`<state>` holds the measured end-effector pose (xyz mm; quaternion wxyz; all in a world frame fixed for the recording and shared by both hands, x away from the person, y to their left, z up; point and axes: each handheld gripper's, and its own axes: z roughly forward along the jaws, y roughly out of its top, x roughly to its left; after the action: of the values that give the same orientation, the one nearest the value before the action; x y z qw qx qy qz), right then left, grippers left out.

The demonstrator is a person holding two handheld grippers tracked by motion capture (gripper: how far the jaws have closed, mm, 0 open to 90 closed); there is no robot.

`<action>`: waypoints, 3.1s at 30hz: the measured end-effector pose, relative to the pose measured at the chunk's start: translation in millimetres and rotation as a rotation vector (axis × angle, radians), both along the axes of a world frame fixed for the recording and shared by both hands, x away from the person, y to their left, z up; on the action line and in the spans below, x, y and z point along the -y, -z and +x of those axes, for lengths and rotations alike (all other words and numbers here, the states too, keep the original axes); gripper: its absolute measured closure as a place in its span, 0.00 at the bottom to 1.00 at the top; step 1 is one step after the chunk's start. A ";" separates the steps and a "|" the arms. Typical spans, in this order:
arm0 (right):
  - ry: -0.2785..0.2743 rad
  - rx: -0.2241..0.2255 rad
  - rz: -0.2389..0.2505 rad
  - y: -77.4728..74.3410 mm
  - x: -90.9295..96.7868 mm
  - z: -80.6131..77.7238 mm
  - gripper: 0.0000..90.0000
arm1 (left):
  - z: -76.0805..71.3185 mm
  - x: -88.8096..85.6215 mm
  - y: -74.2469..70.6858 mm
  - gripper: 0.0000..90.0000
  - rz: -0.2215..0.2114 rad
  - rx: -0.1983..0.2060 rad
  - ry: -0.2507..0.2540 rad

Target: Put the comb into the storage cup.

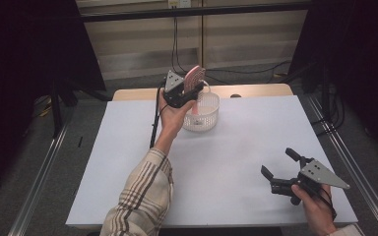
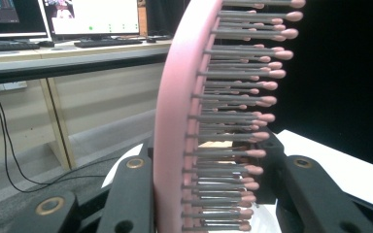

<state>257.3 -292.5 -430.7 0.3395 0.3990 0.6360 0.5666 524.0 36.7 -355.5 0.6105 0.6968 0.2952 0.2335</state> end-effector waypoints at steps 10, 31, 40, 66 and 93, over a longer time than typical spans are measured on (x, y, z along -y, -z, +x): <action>0.001 0.000 -0.002 0.2 0.3 -0.5 0.00 | 0.1 7.1 12.2 0.70 -0.003 -0.018 0.019; -0.009 -0.003 -0.015 1.3 -0.8 0.0 0.00 | 3.3 -4.8 24.6 0.68 0.045 -0.025 0.010; -0.014 -0.005 -0.016 1.8 -1.2 0.6 0.00 | 5.5 -15.1 24.1 0.67 0.029 -0.049 -0.010; -0.025 -0.005 -0.018 2.3 -2.1 0.9 0.00 | 15.6 -52.8 24.0 0.58 0.057 -0.065 -0.086; -0.031 -0.014 -0.020 3.7 -3.8 1.3 0.00 | 24.1 -59.8 29.9 0.51 0.086 -0.076 -0.118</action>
<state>258.6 -288.6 -434.5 0.3300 0.3897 0.6501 0.5627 548.1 96.5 -385.3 0.5536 0.7121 0.3485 0.2550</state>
